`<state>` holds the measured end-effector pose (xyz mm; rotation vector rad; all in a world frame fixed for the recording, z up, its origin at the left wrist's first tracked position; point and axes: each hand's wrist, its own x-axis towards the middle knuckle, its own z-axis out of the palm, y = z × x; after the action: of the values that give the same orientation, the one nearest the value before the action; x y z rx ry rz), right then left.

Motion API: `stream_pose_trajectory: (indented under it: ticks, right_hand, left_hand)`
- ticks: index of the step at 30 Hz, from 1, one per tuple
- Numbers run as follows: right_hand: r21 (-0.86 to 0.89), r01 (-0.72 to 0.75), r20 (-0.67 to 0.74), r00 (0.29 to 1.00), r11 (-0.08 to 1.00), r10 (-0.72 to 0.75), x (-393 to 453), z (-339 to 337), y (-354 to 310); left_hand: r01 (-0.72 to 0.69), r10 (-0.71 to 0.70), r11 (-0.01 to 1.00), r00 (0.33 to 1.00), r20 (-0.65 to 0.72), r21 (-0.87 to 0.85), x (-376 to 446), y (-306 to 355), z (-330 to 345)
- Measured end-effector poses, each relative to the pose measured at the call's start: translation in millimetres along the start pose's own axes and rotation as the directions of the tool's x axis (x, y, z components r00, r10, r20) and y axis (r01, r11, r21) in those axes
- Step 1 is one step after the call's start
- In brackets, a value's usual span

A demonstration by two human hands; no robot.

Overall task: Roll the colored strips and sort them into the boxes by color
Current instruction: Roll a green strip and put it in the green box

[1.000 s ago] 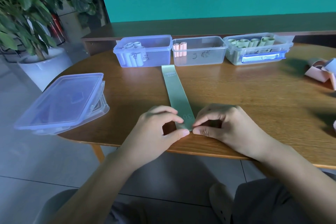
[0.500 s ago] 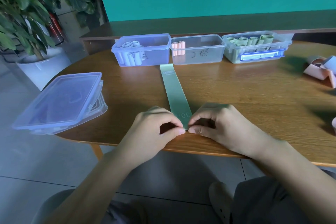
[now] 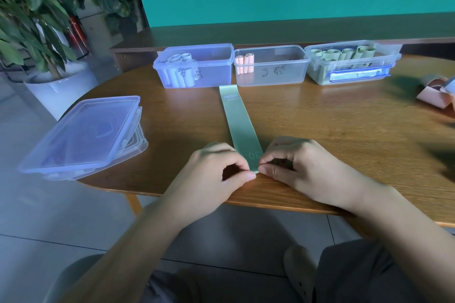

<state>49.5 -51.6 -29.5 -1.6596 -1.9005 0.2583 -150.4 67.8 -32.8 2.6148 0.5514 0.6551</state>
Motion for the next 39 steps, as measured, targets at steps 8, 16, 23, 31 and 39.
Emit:
stream_pose_trajectory:
  ticks: [8,16,23,31,39]
  right_hand:
    - [0.045,-0.17,0.022,0.985,0.984,0.169,11,-6,-1]
    - [0.236,-0.31,0.052,0.951,0.921,0.306,23,-8,6]
    - [0.166,-0.072,0.063,0.996,0.983,0.062,19,-4,8]
    - [-0.061,0.057,0.064,0.997,0.997,-0.053,9,-4,9]
    - [-0.019,0.035,0.015,0.999,0.999,-0.035,12,-2,11]
  left_hand:
    - [0.102,-0.102,0.994,0.995,-0.011,0.028,5,2,3]
    - [0.166,-0.167,0.986,0.985,-0.042,-0.025,11,-3,1]
    - [0.007,-0.007,0.998,1.0,-0.014,-0.055,13,-5,3]
    - [-0.023,0.023,1.0,1.0,0.021,-0.007,9,-8,0]
    - [0.058,-0.058,0.998,0.998,-0.037,-0.014,12,-7,0]
